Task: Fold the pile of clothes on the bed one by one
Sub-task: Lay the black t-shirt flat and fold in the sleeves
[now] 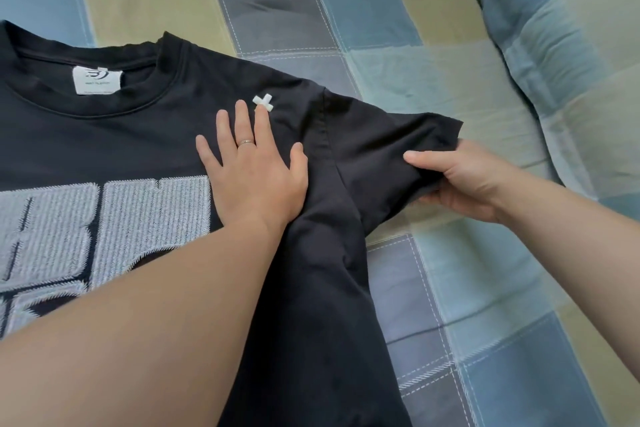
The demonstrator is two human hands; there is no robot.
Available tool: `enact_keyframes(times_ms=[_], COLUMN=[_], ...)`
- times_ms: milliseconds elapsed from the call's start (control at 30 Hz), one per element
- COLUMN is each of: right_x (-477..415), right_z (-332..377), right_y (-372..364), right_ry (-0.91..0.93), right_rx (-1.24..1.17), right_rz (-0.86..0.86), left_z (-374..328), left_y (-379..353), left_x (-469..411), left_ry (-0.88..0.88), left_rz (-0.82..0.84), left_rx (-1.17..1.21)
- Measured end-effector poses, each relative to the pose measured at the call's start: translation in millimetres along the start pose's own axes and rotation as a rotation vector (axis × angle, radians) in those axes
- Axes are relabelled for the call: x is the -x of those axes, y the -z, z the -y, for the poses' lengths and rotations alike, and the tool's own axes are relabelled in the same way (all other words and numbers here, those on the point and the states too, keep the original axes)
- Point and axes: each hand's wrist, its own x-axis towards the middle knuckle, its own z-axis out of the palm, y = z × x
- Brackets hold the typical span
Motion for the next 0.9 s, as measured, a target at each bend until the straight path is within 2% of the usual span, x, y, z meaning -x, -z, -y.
enact_keyframes(times_ms=[133,200,233,300,333,400,533,633,767,900], right_x=[-6,-9,-9,-4,-1,5,14,28,32,31], right_z=[8,8,6,-1,-6,-11,-9,-13,-23,-18], right_y=[12,12,7,-6,-11,-14,-10,-14,-8,15], right_ry=[0.131,0.154,0.133,0.046,-0.006,-0.074,-0.197,-0.197,-0.045,0.072], right_rx=[0.418,0.387,0.251,0.001,-0.045,0.025,0.105,0.148,0.086,0.337], right_rz=[-0.33,-0.45,-0.401,-0.198,-0.097,0.007,0.058,0.189,-0.003,-0.246], left_z=[0,0,0,0,1,2,2,0,-21,-22], left_y=[0,0,0,0,0,1,7,9,9,3], left_x=[0,0,0,1,1,1,3,7,16,31], left_ry=[-0.007,-0.008,-0.009,-0.013,-0.014,-0.034,-0.187,-0.266,-0.101,-0.13], left_rz=[-0.004,-0.006,-0.005,0.001,0.002,0.004,0.022,0.067,0.162,0.102], left_rx=[-0.001,-0.007,-0.005,0.006,0.01,0.019,0.06,0.023,0.13,0.182])
